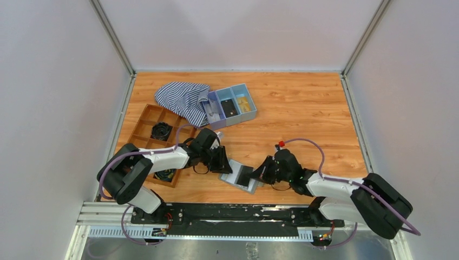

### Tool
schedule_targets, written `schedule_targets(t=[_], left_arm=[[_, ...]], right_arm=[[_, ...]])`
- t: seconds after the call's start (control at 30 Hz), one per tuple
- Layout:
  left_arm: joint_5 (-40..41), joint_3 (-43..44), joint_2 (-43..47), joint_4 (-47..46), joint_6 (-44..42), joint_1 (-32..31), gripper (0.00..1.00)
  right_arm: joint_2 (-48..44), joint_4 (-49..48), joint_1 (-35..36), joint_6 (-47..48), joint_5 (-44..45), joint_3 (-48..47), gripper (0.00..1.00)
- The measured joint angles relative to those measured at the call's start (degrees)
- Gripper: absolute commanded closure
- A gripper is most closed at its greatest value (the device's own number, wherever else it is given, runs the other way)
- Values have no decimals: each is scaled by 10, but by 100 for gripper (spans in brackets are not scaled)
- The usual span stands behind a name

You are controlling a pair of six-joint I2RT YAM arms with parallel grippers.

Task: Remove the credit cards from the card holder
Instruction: Remove the credit card from the card holder, then place the credit card in the storage box.

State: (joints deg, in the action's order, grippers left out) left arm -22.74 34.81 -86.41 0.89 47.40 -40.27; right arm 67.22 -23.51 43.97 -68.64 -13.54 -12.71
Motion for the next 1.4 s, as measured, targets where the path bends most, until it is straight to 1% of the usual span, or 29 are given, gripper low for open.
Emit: schedule_targets(t=[0.2, 0.33, 0.47, 0.53, 0.6, 0.73, 0.87, 0.97, 1.03, 1.17, 1.27, 1.3, 1.4], left_arm=[[1, 0, 3, 4, -1, 0, 71], [14, 0, 31, 33, -7, 0, 62], [14, 0, 92, 54, -10, 0, 51], [6, 3, 118, 57, -12, 0, 45], [-9, 5, 135, 52, -11, 0, 41], [-71, 5, 145, 21, -2, 5, 32], [-123, 5, 147, 2, 0, 9, 31], [-156, 5, 149, -9, 0, 12, 31], [-173, 5, 150, -16, 2, 13, 33], [-195, 1, 155, -43, 20, 19, 40], [-210, -2, 158, -72, 39, 19, 50], [-214, -4, 160, -81, 45, 20, 56], [-223, -7, 168, -98, 60, 22, 69]], right_arm=[[-91, 59, -19, 5, 1, 20, 100], [-167, 116, -23, 24, 13, 20, 100], [-241, 149, -26, 46, 27, 20, 100], [-265, 152, -28, 57, 27, 20, 100], [-277, 153, -29, 66, 26, 20, 100], [-284, 134, -29, 79, 12, 20, 100], [-281, 82, -29, 84, -17, 19, 100], [-264, 30, -29, 84, -52, 16, 100], [-253, 2, -29, 83, -70, 13, 100], [-222, -61, -30, 75, -101, 12, 100], [-188, -110, -30, 56, -116, 12, 100], [-179, -126, -30, 50, -120, 12, 100], [-161, -163, -30, 36, -125, 14, 100]])
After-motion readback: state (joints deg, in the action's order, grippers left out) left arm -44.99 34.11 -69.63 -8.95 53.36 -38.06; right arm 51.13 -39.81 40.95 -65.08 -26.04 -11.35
